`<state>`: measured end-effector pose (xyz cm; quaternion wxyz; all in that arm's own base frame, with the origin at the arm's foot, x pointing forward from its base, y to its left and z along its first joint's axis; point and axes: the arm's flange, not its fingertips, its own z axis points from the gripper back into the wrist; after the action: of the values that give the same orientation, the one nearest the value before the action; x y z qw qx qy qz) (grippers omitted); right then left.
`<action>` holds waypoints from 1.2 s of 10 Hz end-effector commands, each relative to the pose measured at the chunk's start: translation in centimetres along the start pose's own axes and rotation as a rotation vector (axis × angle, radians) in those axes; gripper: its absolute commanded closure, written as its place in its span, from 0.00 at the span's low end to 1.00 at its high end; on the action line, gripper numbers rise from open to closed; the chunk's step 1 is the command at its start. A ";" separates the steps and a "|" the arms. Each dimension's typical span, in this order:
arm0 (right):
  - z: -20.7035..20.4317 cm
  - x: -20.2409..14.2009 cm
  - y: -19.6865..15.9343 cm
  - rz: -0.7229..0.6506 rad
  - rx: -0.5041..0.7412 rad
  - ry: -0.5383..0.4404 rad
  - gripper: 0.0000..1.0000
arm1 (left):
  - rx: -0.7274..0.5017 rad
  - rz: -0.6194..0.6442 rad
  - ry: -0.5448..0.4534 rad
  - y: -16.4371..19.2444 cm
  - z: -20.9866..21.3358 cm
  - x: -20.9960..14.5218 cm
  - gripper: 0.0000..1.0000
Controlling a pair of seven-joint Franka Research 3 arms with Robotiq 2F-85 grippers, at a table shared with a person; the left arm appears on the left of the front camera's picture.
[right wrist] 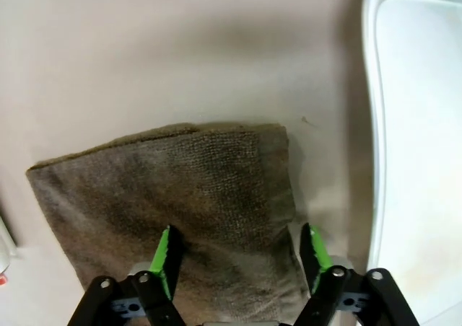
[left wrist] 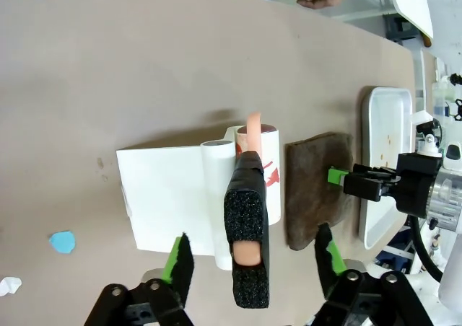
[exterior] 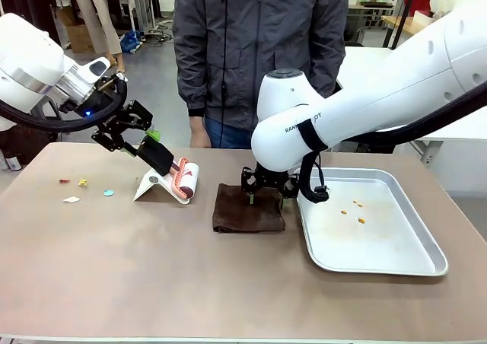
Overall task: Clean the surface of the table.
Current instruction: Hold the Lint Roller with your left hand and the towel with your right hand.
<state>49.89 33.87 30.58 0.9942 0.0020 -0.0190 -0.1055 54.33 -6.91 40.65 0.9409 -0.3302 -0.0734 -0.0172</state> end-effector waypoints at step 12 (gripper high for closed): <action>-0.2 0.1 -0.1 0.004 0.075 0.052 1.00 | -0.016 -0.018 -0.016 -1.0 -1.2 0.5 1.00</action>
<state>50.00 34.07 30.86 0.9936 0.0274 -0.0039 -0.1099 55.09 -8.05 40.07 0.9407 -0.3313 -0.0690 -0.0239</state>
